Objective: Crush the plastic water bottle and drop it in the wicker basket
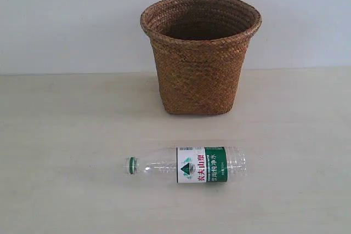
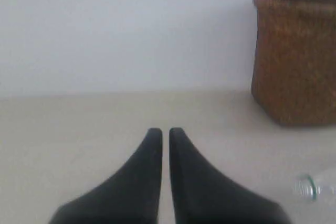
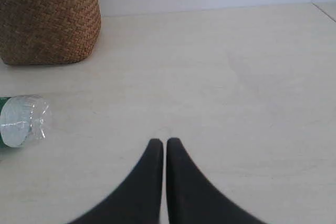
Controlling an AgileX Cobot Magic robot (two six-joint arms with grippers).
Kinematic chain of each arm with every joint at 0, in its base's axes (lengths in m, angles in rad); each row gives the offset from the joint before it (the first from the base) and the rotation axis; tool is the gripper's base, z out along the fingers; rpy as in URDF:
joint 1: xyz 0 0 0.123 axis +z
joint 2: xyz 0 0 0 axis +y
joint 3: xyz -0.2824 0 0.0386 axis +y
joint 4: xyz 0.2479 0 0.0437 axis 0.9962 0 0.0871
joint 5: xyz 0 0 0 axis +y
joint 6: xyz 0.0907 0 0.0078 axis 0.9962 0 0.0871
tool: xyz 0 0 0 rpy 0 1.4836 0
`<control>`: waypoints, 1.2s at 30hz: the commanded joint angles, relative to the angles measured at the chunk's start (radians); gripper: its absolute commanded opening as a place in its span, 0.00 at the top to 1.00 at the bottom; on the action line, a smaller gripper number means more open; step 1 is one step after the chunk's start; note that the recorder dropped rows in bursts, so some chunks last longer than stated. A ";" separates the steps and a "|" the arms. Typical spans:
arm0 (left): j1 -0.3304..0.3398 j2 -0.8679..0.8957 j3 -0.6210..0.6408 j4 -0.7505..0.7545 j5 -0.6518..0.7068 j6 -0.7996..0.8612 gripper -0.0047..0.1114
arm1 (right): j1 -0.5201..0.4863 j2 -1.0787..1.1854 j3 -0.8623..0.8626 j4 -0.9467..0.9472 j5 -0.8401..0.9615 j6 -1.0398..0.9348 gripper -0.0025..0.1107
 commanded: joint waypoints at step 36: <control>-0.025 0.863 -0.792 0.330 0.147 -0.207 0.93 | -0.001 -0.006 0.000 0.000 -0.005 0.000 0.98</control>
